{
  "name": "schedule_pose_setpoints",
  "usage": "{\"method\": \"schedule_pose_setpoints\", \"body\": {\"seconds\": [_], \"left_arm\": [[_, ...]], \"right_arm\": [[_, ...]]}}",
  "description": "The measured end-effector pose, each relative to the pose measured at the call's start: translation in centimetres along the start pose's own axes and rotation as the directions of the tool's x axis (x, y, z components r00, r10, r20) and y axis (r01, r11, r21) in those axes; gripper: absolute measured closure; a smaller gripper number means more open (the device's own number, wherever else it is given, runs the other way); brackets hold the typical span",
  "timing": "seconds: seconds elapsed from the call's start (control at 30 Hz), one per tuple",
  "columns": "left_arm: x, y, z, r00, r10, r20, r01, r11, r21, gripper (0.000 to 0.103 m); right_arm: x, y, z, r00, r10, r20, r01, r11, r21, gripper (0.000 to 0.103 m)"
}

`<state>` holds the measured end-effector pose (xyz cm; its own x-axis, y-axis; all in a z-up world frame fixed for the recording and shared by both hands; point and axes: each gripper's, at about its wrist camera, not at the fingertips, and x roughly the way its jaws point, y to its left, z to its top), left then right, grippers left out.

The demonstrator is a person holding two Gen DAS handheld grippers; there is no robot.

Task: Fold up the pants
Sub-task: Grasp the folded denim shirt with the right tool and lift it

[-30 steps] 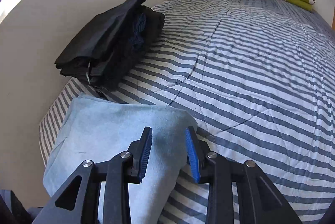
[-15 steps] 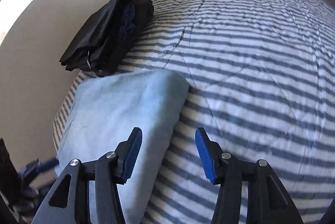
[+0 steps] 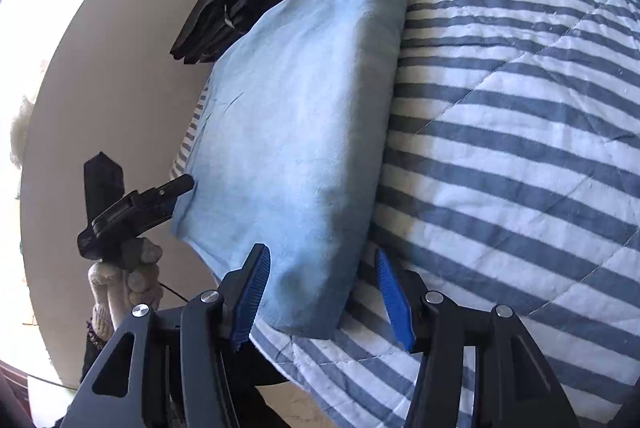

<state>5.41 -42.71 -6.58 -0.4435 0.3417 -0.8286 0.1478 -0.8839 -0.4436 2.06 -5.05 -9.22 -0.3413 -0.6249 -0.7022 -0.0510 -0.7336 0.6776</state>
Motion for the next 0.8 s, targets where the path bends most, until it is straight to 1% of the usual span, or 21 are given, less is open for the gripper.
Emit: {"method": "schedule_pose_setpoints", "body": {"seconds": [0.1, 0.13, 0.17, 0.2, 0.23, 0.27, 0.33, 0.4, 0.47, 0.57, 0.63, 0.7, 0.8], "left_arm": [[0.2, -0.2, -0.1, 1.0, 0.003, 0.001, -0.003, 1.0, 0.013, 0.044], [0.2, -0.2, -0.2, 1.0, 0.001, 0.001, -0.001, 1.0, 0.013, 0.048], [0.2, -0.2, -0.3, 1.0, -0.003, 0.002, 0.003, 1.0, 0.011, 0.051], [0.2, -0.1, -0.3, 1.0, -0.016, 0.002, 0.016, 1.0, 0.003, 0.058], [0.1, -0.2, -0.5, 0.999, -0.034, 0.002, 0.034, 0.999, -0.008, 0.066], [0.0, -0.2, -0.6, 0.999, -0.042, 0.005, 0.042, 0.999, -0.016, 0.068], [-0.1, -0.8, -0.9, 0.999, -0.031, 0.014, 0.031, 0.999, -0.01, 0.074], [-0.2, -2.1, -1.0, 1.0, -0.022, 0.02, 0.022, 1.0, 0.006, 0.078], [-0.5, -2.8, -1.4, 0.999, -0.035, 0.018, 0.035, 0.999, -0.006, 0.079], [-1.0, -3.9, -3.0, 0.998, -0.069, 0.006, 0.069, 0.998, -0.014, 0.08], [-0.8, -4.9, -4.1, 0.996, -0.09, -0.002, 0.09, 0.996, -0.018, 0.08], [-0.8, -6.3, -5.4, 0.994, -0.112, -0.014, 0.111, 0.994, -0.021, 0.08], [-0.3, -9.4, -8.0, 0.99, -0.135, -0.037, 0.135, 0.991, -0.003, 0.08]], "right_arm": [[0.7, 1.1, -0.3, 1.0, -0.016, 0.004, 0.016, 0.999, -0.028, 0.053], [0.9, 1.2, -0.2, 1.0, -0.009, -0.007, 0.008, 1.0, -0.022, 0.06], [1.0, 1.3, -0.2, 1.0, -0.012, -0.006, 0.011, 1.0, -0.014, 0.064], [0.9, 1.5, -0.2, 1.0, -0.019, -0.003, 0.018, 1.0, -0.014, 0.067], [0.8, 1.6, -0.1, 1.0, -0.021, 0.001, 0.021, 1.0, -0.017, 0.072], [0.6, 1.7, -0.1, 1.0, -0.016, 0.006, 0.017, 1.0, -0.011, 0.077], [0.0, 1.4, 0.3, 1.0, 0.011, 0.012, -0.012, 1.0, 0.02, 0.082], [-0.8, 1.4, 0.6, 0.999, 0.032, 0.02, -0.032, 0.999, 0.032, 0.086], [-1.5, 1.9, 1.1, 0.999, 0.029, 0.032, -0.03, 0.999, 0.022, 0.088], [-3.2, 3.1, 1.9, 0.998, -0.01, 0.057, 0.011, 1.0, -0.021, 0.089], [-4.4, 3.5, 2.4, 0.998, -0.019, 0.062, 0.021, 0.999, -0.036, 0.089], [-5.6, 3.4, 2.6, 0.998, -0.035, 0.061, 0.038, 0.998, -0.049, 0.089], [-7.7, 2.5, 2.6, 0.995, -0.086, 0.055, 0.09, 0.992, -0.086, 0.09]]}}
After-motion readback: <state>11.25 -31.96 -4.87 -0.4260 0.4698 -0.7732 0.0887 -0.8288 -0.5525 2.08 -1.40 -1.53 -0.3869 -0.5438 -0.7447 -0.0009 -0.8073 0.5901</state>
